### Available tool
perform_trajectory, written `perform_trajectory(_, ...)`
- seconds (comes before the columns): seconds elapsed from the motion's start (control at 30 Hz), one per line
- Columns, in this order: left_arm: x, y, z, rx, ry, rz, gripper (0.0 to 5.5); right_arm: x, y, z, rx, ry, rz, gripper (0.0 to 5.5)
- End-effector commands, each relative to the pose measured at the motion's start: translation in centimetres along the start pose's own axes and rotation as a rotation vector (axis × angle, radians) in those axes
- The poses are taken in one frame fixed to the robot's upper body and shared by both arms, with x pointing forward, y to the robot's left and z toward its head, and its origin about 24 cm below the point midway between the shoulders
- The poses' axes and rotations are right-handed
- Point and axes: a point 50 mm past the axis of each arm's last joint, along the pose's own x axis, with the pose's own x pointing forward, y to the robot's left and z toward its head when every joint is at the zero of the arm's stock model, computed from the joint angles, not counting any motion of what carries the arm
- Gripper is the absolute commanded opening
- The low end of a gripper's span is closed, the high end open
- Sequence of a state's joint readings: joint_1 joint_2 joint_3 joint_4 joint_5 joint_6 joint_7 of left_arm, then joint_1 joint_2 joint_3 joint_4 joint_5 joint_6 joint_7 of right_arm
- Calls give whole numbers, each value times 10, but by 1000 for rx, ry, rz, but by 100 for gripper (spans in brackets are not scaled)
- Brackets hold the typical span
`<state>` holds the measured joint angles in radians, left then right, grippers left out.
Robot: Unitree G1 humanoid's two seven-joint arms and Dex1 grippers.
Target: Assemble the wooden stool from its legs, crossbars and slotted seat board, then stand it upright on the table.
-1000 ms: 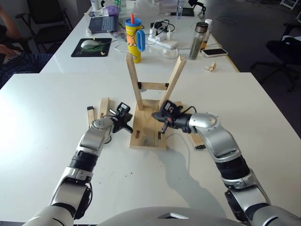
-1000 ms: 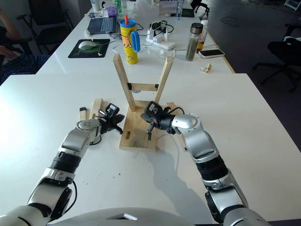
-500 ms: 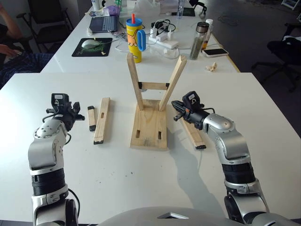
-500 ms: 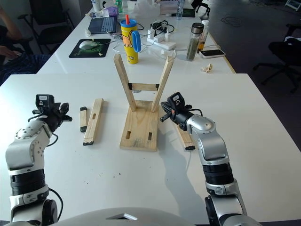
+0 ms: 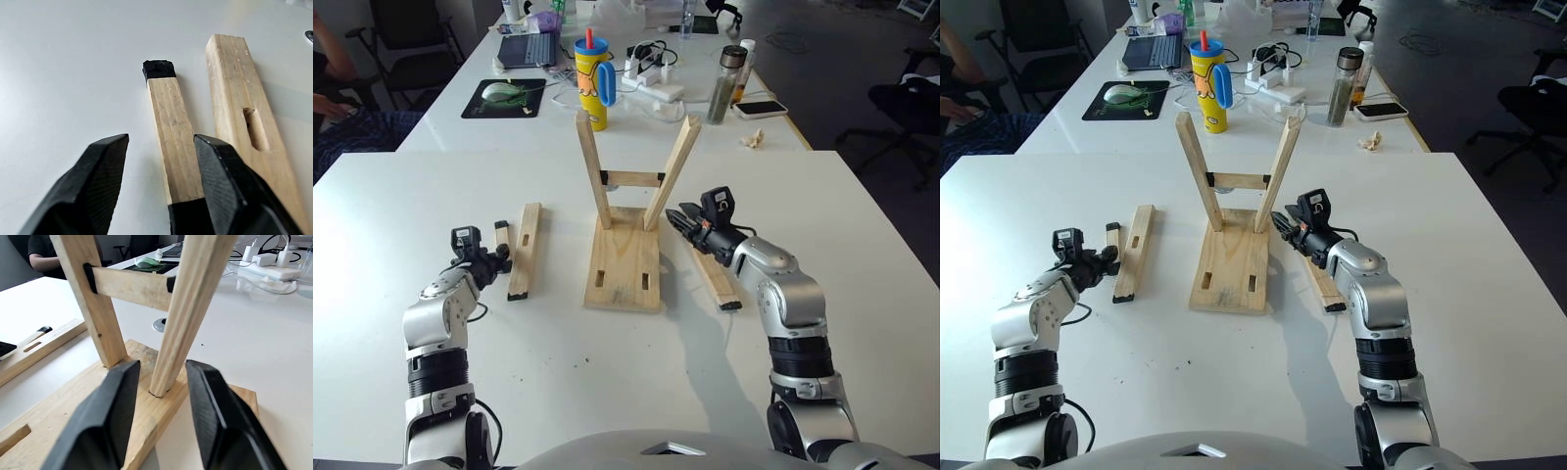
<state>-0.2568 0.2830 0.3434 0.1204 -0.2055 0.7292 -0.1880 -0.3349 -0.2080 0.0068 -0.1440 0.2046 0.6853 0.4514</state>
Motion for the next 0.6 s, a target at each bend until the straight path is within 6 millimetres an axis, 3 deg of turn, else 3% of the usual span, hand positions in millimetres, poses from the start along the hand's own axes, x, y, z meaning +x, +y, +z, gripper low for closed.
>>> perform_trajectory(0.03, 7, 0, -2, 29, 14, 2, 247, 3, 4, 5, 15, -9, 15, 167)
perform_trajectory(0.2, 7, -5, -7, 42, 28, -23, 247, 6, 6, 4, 30, -3, 26, 167)
perform_trajectory(0.43, 6, -6, 4, 36, 0, -25, 247, 6, 11, 0, 35, 12, 46, 167)
perform_trajectory(0.6, 10, -5, -16, 55, 123, -42, 247, 9, 14, 5, 42, -3, 53, 167)
